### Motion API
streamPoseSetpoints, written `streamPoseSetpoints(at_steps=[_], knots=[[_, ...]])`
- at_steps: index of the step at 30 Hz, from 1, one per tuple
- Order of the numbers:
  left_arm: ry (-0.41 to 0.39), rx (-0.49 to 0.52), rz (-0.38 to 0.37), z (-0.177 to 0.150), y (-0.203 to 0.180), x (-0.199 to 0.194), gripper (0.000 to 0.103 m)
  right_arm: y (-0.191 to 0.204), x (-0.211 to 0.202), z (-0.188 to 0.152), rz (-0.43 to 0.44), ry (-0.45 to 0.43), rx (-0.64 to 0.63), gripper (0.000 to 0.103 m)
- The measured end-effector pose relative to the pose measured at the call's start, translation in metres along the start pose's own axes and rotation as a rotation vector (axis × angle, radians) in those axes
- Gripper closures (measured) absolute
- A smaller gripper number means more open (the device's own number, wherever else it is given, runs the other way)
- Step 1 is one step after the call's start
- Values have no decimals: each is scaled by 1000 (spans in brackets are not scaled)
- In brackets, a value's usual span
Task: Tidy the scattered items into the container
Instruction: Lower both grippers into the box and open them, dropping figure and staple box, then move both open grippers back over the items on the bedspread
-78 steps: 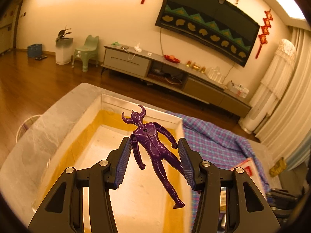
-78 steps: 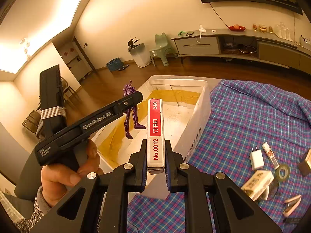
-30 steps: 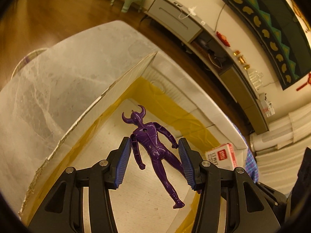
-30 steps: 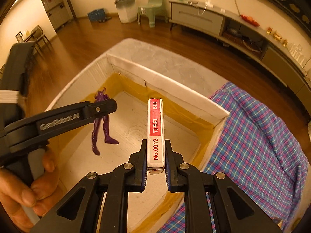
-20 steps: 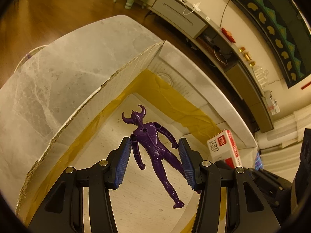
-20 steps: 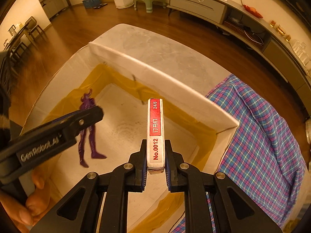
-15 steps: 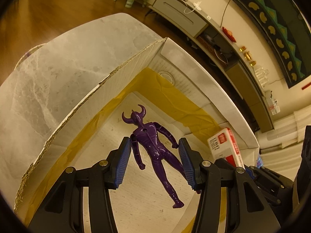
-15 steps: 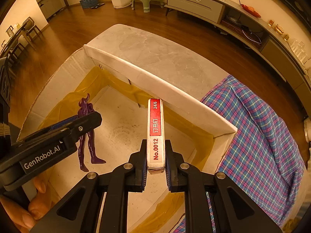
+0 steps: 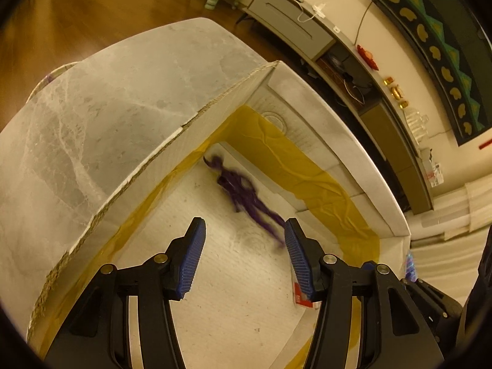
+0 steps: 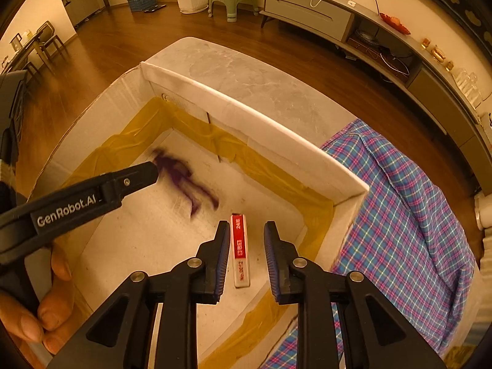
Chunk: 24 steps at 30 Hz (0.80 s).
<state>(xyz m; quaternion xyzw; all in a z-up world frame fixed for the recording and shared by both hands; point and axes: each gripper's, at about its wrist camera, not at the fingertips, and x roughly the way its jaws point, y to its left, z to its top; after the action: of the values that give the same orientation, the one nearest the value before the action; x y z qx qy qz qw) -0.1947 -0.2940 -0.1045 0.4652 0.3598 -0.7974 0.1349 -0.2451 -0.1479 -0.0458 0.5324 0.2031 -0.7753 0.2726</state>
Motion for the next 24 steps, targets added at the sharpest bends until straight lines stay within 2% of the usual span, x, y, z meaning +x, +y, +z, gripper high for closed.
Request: streamPoseSetpoints(at_steps=[4,11,14,18,20,24], knots=[[-18,27,7,-6,-9,-9,47,-2,-12,-8,32,-24,9,78],[-123,95,49,-22,-26,-45,47,-3,-52,-33,94,-131,-2,78],[-199,139,72,-36,-32,-69,47,-5,-73,-50,145,-194,2,78],[-294,201,63,-59,-41,-102,47,-8,-113,-85,243,-346,5,78],[-364,249,48,-74,-49,-124,47,-11,-135,-106,285,-427,0,78],[-523,321,-24,-115,-62,-166,47,-16,-168,-146,332,-522,-20,78]])
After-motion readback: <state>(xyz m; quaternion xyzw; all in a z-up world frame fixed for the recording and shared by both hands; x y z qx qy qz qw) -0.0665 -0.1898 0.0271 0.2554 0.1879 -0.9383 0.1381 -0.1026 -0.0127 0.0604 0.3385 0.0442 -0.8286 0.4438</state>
